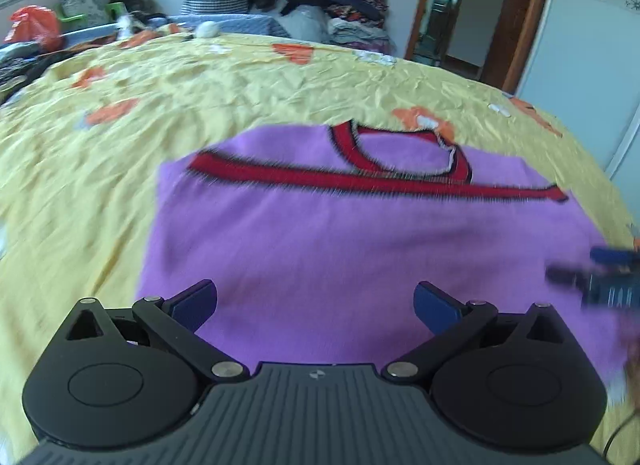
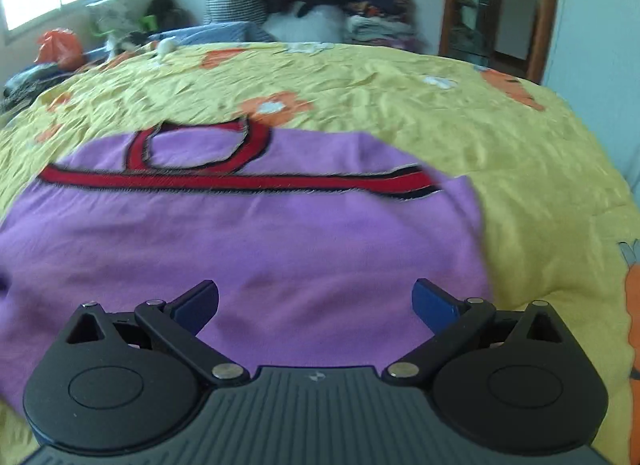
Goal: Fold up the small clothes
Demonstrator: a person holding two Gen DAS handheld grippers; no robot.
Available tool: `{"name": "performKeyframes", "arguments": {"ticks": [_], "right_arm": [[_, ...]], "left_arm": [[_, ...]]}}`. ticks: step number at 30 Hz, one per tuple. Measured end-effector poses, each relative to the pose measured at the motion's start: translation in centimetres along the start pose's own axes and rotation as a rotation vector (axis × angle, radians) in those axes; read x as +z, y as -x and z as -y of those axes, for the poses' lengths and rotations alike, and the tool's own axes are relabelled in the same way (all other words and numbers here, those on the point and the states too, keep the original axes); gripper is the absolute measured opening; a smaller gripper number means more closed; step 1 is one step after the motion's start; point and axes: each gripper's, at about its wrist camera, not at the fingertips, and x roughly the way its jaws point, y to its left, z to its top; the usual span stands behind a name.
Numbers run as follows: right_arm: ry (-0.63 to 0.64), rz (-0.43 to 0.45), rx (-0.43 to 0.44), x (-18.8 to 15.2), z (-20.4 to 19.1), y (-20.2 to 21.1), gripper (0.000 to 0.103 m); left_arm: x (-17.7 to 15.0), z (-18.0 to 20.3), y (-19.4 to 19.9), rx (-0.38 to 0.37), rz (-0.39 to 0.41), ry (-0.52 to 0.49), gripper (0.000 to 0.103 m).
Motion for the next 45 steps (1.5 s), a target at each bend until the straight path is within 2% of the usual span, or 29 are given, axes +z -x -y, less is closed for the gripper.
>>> {"name": "performKeyframes", "arguments": {"ticks": [3,4,5,7,11,13,14,15,16,17,20,21,23,25,27,28,29,31,34,36,38,39,40,42,45], "right_arm": [[0.010,0.027,-0.025,-0.7,1.2,-0.5,0.103],[-0.022,0.024,-0.029,-0.6,2.2,-0.6,0.103],[-0.049,0.027,-0.024,-0.6,3.1,-0.5,0.103],[-0.065,0.007,-0.032,-0.6,3.8,-0.3,0.103],[-0.084,0.013,-0.037,-1.1,2.6,1.6,0.103],[-0.087,0.039,0.011,-1.7,1.4,2.0,0.103],[-0.081,0.036,-0.017,-2.0,0.8,1.7,0.103],[-0.081,0.020,-0.056,-2.4,0.6,1.1,0.103],[-0.094,0.048,-0.039,-2.8,1.0,1.2,0.103],[-0.108,0.049,-0.029,-3.0,1.6,1.2,0.103],[-0.102,0.016,-0.034,-3.0,1.5,2.3,0.103],[-0.104,0.011,-0.031,-3.3,1.4,3.1,0.103],[-0.108,0.020,0.005,-4.9,1.6,4.9,0.103],[-0.107,0.006,-0.001,-7.3,1.9,5.8,0.103],[-0.041,0.031,-0.025,-9.5,1.2,7.3,0.103],[-0.056,0.009,-0.026,-9.8,1.2,7.9,0.103],[-0.058,-0.006,-0.033,-10.0,1.1,8.3,0.103],[-0.008,-0.037,-0.042,-9.9,0.4,8.7,0.103],[-0.058,0.012,-0.037,-9.2,0.7,9.4,0.103],[-0.101,0.034,0.002,-8.4,1.1,8.7,0.103],[-0.114,0.038,0.032,-8.0,1.1,7.6,0.103],[-0.091,0.018,0.027,-8.1,0.8,6.8,0.103],[-0.009,0.019,-0.017,-8.6,-0.1,6.6,0.103],[-0.038,-0.005,-0.009,-9.2,0.2,7.3,0.103],[0.032,-0.078,0.008,-9.0,0.1,8.0,0.103]], "left_arm": [[0.8,-0.1,-3.6,0.037,-0.021,-0.027,0.103],[0.7,-0.1,-4.2,0.054,0.003,-0.055,0.103],[0.7,-0.1,-4.2,0.057,0.013,-0.077,0.103],[1.1,-0.5,-3.5,0.037,-0.010,-0.055,0.103],[2.7,-2.0,-2.7,0.014,0.013,-0.026,0.103],[3.7,-2.8,-4.3,0.014,-0.018,-0.018,0.103],[3.9,-3.2,-5.5,0.023,-0.050,-0.026,0.103],[4.0,-3.4,-6.3,0.046,-0.040,-0.056,0.103],[4.0,-3.5,-6.7,0.074,-0.013,-0.098,0.103],[4.0,-3.9,-6.9,0.066,-0.007,-0.099,0.103],[4.6,-5.1,-5.9,0.059,-0.050,-0.017,0.103],[4.4,-5.5,-4.9,0.034,-0.048,0.011,0.103],[3.3,-5.5,-2.6,-0.001,-0.025,0.005,0.103],[1.3,-5.3,-0.9,-0.001,-0.024,-0.014,0.103],[-0.9,-5.6,-0.9,0.004,-0.074,-0.011,0.103],[-2.0,-5.6,-0.4,0.026,-0.038,-0.041,0.103],[-2.6,-5.7,0.3,0.036,-0.027,-0.047,0.103],[-2.6,-5.9,1.9,0.024,-0.045,0.002,0.103],[-3.0,-4.3,4.6,-0.001,0.021,-0.036,0.103],[-3.4,-2.6,4.8,-0.025,0.026,-0.081,0.103],[-4.2,-1.0,4.0,-0.015,0.008,-0.128,0.103],[-4.7,-0.5,3.2,0.005,-0.022,-0.143,0.103],[-5.5,-0.3,2.5,0.024,-0.040,-0.148,0.103],[-7.0,-0.7,2.6,0.028,0.012,-0.156,0.103],[-6.9,-0.8,3.2,0.036,-0.008,-0.143,0.103]]}}
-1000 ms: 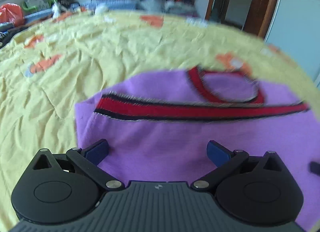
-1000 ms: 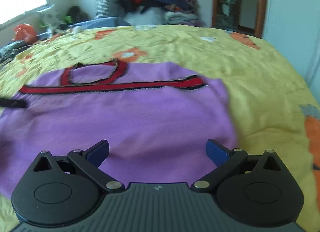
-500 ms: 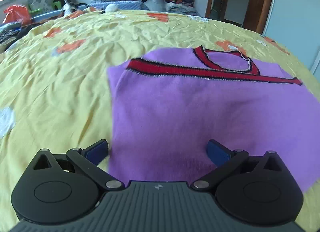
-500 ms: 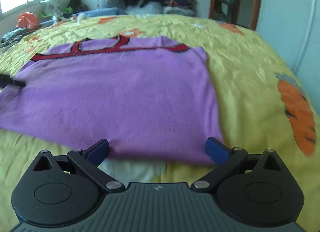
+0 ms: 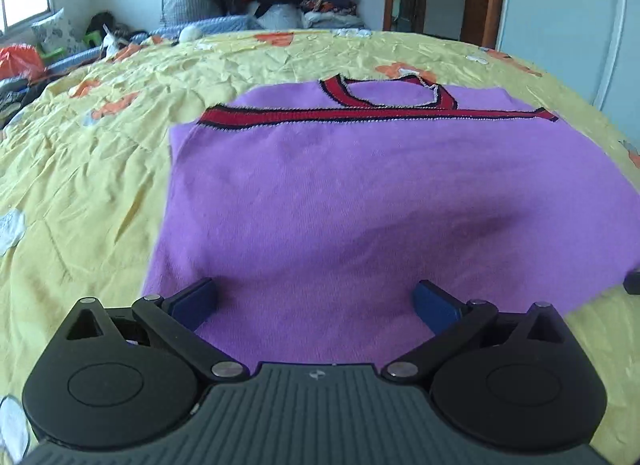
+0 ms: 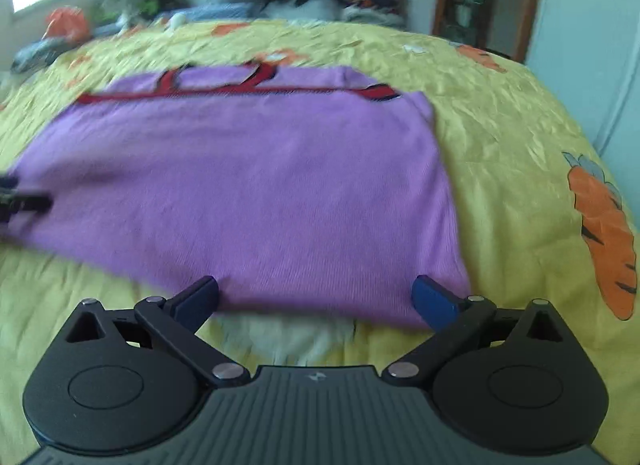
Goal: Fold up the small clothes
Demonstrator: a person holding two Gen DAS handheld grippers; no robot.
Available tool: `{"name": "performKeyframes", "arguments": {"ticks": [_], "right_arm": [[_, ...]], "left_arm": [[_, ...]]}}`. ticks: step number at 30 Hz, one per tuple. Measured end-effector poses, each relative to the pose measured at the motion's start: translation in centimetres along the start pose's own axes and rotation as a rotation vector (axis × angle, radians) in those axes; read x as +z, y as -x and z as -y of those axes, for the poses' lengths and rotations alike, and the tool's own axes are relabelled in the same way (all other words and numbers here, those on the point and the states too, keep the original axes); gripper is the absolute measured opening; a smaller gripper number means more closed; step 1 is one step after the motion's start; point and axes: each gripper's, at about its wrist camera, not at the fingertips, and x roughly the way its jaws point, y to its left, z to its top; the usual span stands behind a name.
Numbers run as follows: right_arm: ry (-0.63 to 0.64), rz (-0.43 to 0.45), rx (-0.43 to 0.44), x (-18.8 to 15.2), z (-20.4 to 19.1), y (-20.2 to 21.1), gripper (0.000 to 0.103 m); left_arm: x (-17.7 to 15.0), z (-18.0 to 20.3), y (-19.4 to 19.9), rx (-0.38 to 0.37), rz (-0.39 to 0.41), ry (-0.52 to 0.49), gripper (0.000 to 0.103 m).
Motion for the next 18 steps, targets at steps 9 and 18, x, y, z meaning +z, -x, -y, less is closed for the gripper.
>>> {"name": "performKeyframes", "arguments": {"ticks": [9,18], "right_arm": [[-0.044,0.129,0.131,13.6,4.8,-6.4,0.103],[-0.022,0.036,0.027,14.8,6.9,-12.8,0.103]], "left_arm": [[2.1,0.8,0.5,0.069,-0.035,0.076,0.103],[2.1,-0.9,0.2,0.095,-0.083,0.109,0.103]]}}
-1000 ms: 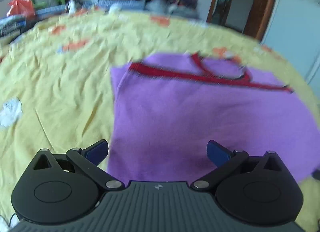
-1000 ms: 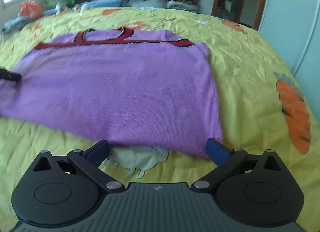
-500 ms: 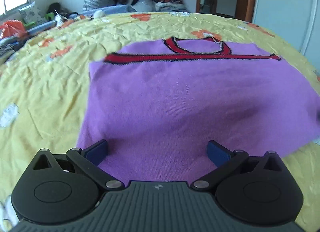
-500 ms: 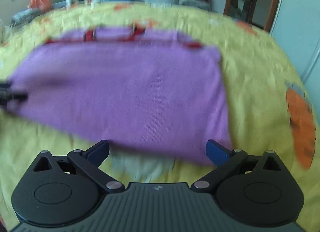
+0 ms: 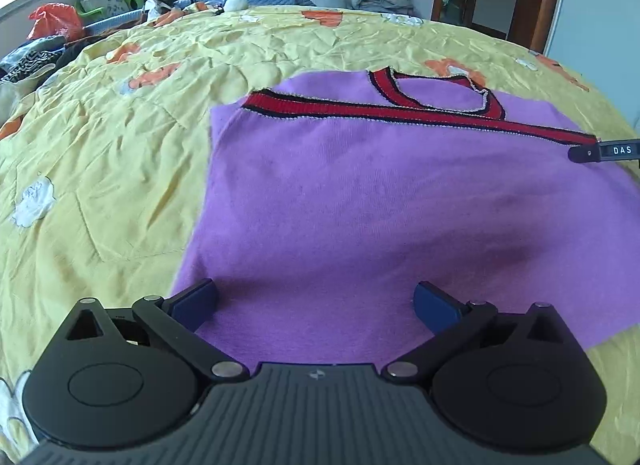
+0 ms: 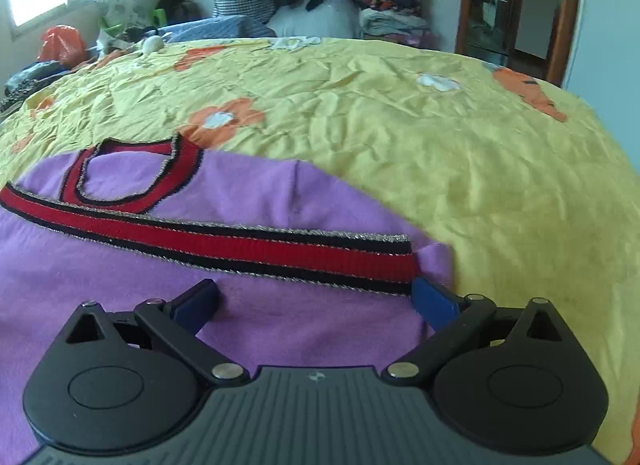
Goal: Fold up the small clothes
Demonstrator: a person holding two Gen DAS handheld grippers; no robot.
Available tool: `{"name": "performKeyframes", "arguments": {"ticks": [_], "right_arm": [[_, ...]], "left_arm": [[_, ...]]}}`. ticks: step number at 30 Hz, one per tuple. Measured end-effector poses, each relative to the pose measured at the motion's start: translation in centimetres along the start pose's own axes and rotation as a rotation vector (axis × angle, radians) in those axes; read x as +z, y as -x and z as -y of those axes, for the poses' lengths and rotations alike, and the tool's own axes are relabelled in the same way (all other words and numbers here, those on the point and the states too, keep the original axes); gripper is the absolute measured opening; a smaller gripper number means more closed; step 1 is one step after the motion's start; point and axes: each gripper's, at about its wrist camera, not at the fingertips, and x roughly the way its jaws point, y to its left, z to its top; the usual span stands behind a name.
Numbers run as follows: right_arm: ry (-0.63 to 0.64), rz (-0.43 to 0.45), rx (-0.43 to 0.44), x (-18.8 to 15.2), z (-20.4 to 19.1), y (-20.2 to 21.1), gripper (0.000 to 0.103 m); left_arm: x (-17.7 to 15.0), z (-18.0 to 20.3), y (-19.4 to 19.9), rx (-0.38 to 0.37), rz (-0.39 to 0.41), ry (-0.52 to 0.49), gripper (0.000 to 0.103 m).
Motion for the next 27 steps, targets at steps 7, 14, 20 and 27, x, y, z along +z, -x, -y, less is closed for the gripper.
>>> {"name": "performKeyframes", "arguments": {"ticks": [7,14,20,27], "right_arm": [[-0.098,0.021,0.031,-1.9,-3.6,5.9,0.103],[-0.011,0.034,-0.138,-6.6,-12.2,6.8,0.103],[-0.184,0.154,-0.079,-8.9,-10.4,7.4,0.103],[-0.153,0.131,-0.107,-9.5,-11.2,7.7,0.103]], "left_arm": [[3.4,-1.7,1.2,-0.057,0.067,0.014,0.103],[9.8,-0.6,-4.2,-0.159,0.109,-0.039,0.103],[11.2,0.1,-10.3,-0.095,-0.017,-0.007,0.103],[10.9,0.5,-10.2,-0.033,0.003,0.017,0.103]]}}
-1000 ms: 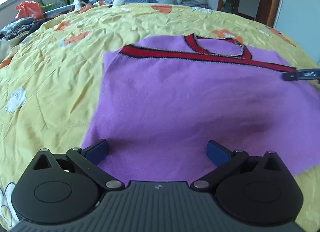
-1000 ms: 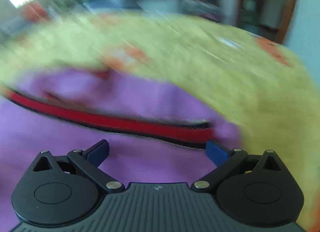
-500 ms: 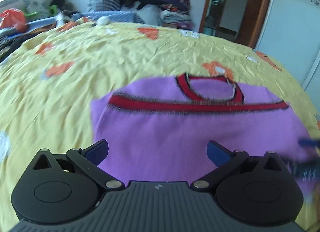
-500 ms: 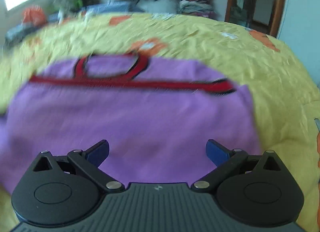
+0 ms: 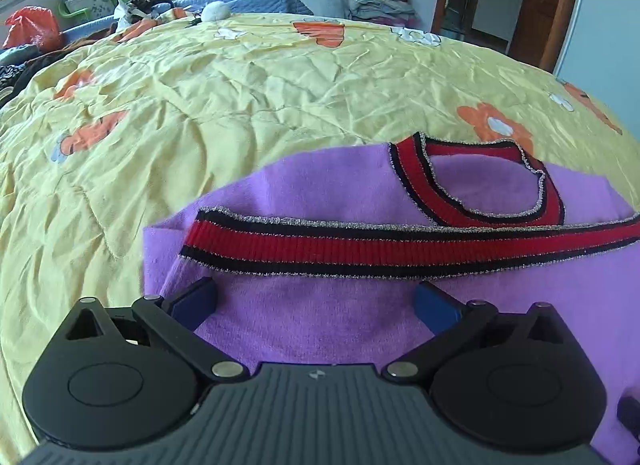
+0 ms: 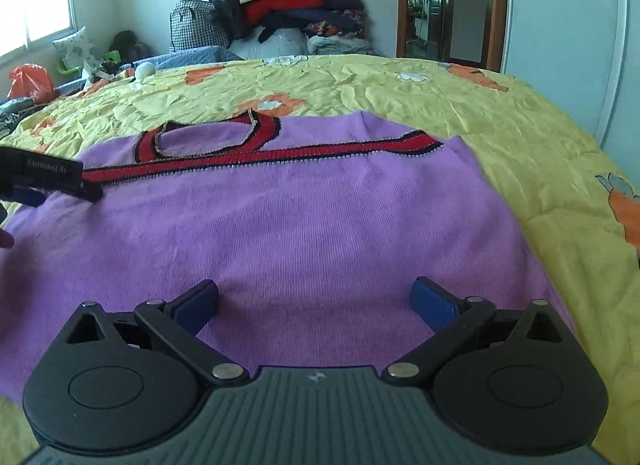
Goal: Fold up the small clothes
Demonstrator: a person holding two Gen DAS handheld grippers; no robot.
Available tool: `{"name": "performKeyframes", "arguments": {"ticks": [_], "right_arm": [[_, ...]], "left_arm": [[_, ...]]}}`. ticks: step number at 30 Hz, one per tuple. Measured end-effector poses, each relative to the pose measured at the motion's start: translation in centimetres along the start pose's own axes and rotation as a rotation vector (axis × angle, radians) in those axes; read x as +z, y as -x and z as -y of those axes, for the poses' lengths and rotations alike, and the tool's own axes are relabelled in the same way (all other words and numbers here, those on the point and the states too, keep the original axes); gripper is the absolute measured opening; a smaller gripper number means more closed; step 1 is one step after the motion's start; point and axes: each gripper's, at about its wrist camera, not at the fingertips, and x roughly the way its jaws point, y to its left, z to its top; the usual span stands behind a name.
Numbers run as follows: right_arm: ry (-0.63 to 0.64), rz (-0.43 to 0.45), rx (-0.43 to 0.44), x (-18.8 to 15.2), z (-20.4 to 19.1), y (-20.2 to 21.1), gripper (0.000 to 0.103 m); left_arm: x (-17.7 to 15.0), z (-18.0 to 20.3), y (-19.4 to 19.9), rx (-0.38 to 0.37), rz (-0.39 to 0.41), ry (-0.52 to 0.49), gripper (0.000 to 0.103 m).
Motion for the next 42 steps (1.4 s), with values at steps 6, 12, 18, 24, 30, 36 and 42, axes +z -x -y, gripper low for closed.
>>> {"name": "performKeyframes", "arguments": {"ticks": [6,12,18,24,30,36,42], "right_arm": [[0.005,0.007,-0.021,-0.4,-0.4,0.1,0.103],[-0.015,-0.004,-0.039,-0.1,-2.1,1.5,0.103],[0.102,0.049,0.105,-1.1,-9.1,4.3,0.103],[0.223,0.005,0.222,-3.1,-15.2,3.8,0.103],[0.298,-0.010,0.226,-3.1,-18.2,2.7,0.103],[0.270,-0.011,0.246,-3.3,-17.2,2.3,0.103],[0.261,0.002,0.242,-3.6,-17.0,2.4,0.103]], "left_arm": [[0.0,0.0,0.0,0.006,0.003,-0.004,0.103],[-0.2,0.2,0.1,0.001,0.015,-0.036,0.103],[-0.7,-1.3,0.5,-0.101,0.036,-0.109,0.103],[-0.6,-3.6,0.9,-0.179,-0.001,-0.135,0.103],[-0.4,-3.5,1.0,-0.149,-0.022,-0.130,0.103],[0.3,-11.0,3.5,-0.400,0.067,0.114,0.103],[0.2,-19.8,0.9,-0.740,-0.032,0.385,0.103]]}}
